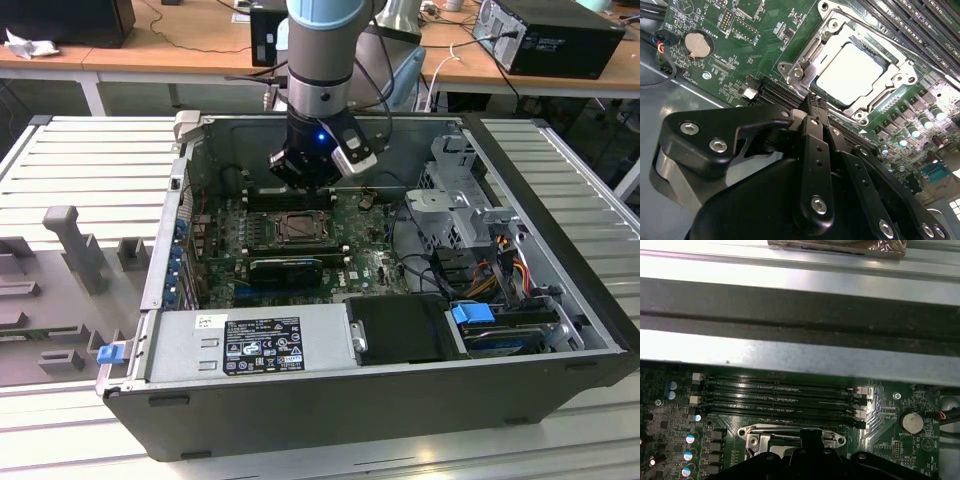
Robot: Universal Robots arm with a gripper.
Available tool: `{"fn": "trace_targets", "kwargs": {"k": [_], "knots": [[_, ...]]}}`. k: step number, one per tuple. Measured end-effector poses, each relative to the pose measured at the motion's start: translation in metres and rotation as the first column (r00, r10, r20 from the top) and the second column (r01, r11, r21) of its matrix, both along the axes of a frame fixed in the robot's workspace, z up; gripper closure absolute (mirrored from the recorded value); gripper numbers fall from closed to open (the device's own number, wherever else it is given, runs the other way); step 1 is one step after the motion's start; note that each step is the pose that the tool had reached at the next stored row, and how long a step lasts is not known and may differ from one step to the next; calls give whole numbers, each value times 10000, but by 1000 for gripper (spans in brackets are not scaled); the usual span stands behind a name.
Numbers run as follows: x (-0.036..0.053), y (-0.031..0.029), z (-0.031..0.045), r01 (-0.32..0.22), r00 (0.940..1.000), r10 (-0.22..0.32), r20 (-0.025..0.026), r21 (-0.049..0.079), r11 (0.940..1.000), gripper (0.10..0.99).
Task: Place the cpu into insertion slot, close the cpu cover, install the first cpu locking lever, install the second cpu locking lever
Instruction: 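Install the second cpu locking lever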
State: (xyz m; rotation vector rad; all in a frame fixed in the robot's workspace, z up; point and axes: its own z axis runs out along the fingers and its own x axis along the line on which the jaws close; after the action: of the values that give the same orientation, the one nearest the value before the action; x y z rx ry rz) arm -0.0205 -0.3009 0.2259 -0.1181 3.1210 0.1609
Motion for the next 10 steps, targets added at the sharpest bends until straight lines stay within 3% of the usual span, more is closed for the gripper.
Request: {"fn": "trace_targets", "kwargs": {"k": [4, 10], "knots": [[1, -2, 21, -2, 10000, 2, 2, 3, 10000, 980], [1, -53, 41, -1, 10000, 1, 0, -1, 10000, 980]]}}
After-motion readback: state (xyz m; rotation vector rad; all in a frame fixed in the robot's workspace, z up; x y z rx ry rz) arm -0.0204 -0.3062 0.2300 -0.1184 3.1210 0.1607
